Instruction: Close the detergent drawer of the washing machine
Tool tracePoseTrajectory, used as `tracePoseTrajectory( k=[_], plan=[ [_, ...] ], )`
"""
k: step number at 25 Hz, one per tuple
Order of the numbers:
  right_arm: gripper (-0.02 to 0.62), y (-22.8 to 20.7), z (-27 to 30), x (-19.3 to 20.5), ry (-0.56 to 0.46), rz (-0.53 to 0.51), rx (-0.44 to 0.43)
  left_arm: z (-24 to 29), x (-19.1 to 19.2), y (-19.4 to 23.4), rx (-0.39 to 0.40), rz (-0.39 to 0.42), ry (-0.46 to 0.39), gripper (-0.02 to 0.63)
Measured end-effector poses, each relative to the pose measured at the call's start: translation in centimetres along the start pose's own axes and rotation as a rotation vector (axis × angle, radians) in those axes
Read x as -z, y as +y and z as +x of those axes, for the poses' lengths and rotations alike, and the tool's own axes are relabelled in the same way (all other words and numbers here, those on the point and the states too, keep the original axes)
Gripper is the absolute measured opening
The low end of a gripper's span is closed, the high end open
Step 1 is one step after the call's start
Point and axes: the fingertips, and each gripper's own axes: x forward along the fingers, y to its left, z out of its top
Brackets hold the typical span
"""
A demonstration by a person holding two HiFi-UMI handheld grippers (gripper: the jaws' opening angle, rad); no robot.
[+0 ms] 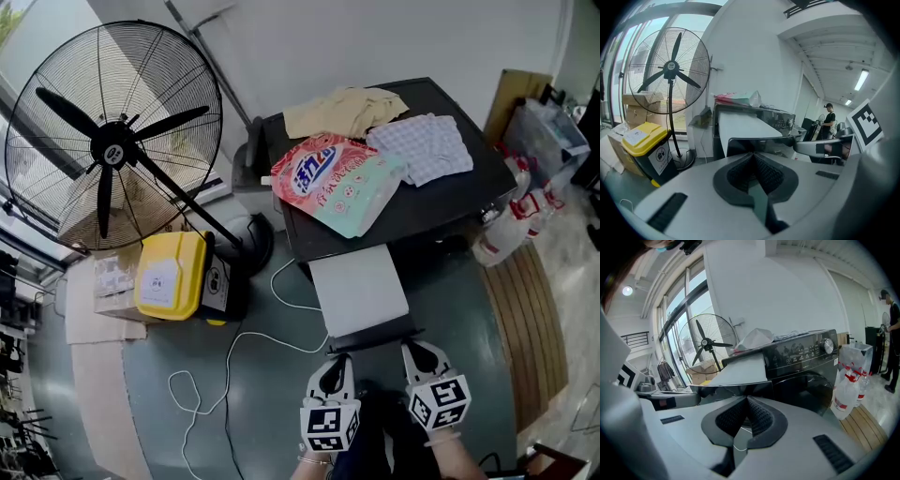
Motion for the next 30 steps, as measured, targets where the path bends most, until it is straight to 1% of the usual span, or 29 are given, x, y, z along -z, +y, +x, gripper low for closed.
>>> tracePoseTrajectory(
  k=[10, 17, 20, 30],
  plan=[
    [0.025, -0.1, 0.3, -0.2, -0.002, 0.006, 0.014, 0.6, 0.0, -0.1, 0.022, -0.008, 0.006, 0.015],
    [0.025, 0.1, 3.1, -2.8, -0.030, -0.002, -0.008, 2.9, -2.5, 2.1, -0.015, -0.020, -0.006, 0.015],
    [0.025, 0.1, 3.7, -3.6, -0.045, 0.006, -0.004, 3.4, -3.3, 2.5, -0.012, -0.011, -0.010, 0.015],
    [0.025, -0.3, 5.1, -4.4, -0.053, 0.020, 0.018, 4.6, -4.0, 3.2, 0.011, -0.012, -0.009, 0.015]
  ],
)
